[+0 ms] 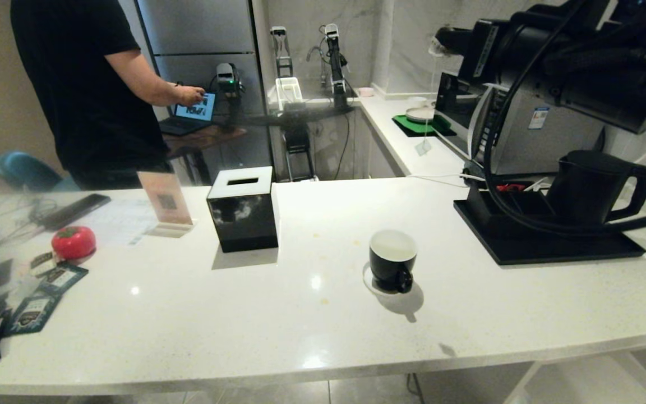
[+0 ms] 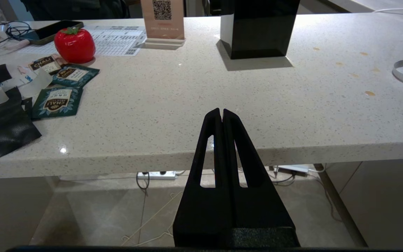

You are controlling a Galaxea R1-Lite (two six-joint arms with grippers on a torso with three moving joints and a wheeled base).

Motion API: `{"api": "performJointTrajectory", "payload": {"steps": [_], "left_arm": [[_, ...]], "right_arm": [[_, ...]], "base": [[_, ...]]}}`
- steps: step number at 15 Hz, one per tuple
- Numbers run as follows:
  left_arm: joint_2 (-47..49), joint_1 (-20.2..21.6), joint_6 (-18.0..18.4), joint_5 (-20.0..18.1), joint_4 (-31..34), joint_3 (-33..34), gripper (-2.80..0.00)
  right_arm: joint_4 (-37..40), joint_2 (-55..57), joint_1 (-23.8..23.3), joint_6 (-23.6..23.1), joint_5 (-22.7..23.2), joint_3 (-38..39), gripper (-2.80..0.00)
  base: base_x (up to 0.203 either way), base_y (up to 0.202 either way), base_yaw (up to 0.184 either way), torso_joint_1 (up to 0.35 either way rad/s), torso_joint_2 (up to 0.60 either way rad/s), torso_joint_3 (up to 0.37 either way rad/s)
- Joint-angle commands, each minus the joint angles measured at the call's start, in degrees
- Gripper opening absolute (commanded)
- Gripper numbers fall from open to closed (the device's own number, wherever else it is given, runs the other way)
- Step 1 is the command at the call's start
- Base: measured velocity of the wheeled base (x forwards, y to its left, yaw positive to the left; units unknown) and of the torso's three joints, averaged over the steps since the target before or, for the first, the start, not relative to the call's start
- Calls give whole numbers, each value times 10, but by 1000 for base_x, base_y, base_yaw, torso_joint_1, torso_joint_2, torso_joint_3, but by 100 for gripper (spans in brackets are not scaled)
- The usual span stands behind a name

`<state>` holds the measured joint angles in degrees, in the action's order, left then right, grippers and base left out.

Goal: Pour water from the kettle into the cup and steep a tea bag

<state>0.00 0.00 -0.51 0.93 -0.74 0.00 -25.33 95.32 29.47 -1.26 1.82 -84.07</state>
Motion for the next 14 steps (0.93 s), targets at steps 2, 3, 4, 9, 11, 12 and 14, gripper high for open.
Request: {"api": "performJointTrajectory", "payload": {"steps": [2,3,4,9,11,12,14], "left_arm": [[1,0,0,0,0,0,-280],[1,0,0,0,0,0,-280],[1,0,0,0,0,0,-280],[1,0,0,0,0,0,-280],[0,0,0,0,0,0,-280],[1,0,0,0,0,0,-280],[1,0,0,0,0,0,-280]], "right_arm": [[-2,-6,50,-1,0,1,-280],[-2,-7,66,-1,0,1,-280],[-4,-7,80,-1,0,1,-280],[-26,-5,134,-1,0,0,-280],[-29,-2,152,-2,-1,0,-280],[-33,-1,166,-1,0,1,-280],[-38,4,189,-1,0,1,-280]], "base": [[0,0,0,0,0,0],[0,0,0,0,0,0],[0,0,0,0,0,0],[0,0,0,0,0,0],[0,0,0,0,0,0],[0,0,0,0,0,0],[0,0,0,0,0,0]]}}
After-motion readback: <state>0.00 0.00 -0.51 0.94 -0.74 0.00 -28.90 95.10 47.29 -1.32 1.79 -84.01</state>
